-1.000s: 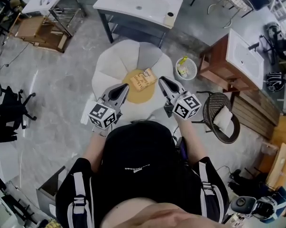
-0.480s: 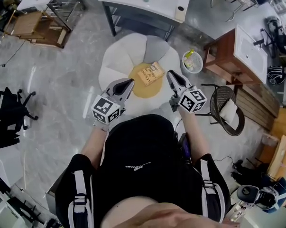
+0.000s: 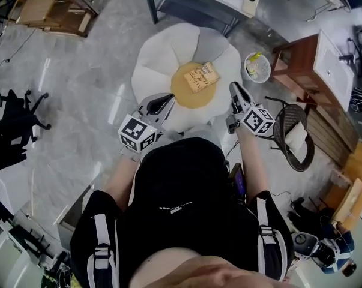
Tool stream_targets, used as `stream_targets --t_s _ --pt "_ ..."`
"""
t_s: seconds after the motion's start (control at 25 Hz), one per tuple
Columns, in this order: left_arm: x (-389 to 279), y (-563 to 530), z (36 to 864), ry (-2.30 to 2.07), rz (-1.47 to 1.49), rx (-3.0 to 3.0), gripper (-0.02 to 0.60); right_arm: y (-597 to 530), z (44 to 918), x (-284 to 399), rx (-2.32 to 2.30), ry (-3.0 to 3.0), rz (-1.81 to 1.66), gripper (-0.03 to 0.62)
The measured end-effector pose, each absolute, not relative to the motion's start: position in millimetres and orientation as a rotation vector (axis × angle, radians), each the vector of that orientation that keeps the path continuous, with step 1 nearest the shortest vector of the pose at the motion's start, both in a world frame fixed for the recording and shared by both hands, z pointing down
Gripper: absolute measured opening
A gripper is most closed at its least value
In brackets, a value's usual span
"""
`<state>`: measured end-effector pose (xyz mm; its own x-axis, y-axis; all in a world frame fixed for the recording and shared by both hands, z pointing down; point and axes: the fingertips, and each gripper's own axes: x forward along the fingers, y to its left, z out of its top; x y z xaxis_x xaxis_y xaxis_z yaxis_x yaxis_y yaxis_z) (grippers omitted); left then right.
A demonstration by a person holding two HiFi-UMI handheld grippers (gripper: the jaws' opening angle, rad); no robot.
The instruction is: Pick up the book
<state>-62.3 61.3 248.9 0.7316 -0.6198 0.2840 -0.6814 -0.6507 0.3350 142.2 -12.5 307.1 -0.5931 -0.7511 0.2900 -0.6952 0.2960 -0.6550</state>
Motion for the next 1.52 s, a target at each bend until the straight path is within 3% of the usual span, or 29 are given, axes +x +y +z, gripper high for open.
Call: stream_targets --t_s 0.76,1.52 --pt "1.6 22.4 350.7 -1.03 0.3 2.318 0.016 -83.4 487.4 237.6 -1.358 1.957 -1.712 0.06" --pt "19.1 16.4 541.3 -1.105 0.345 2.076 0.017 -90.5 740.3 237.6 -1.281 1.86 -2.112 0.184"
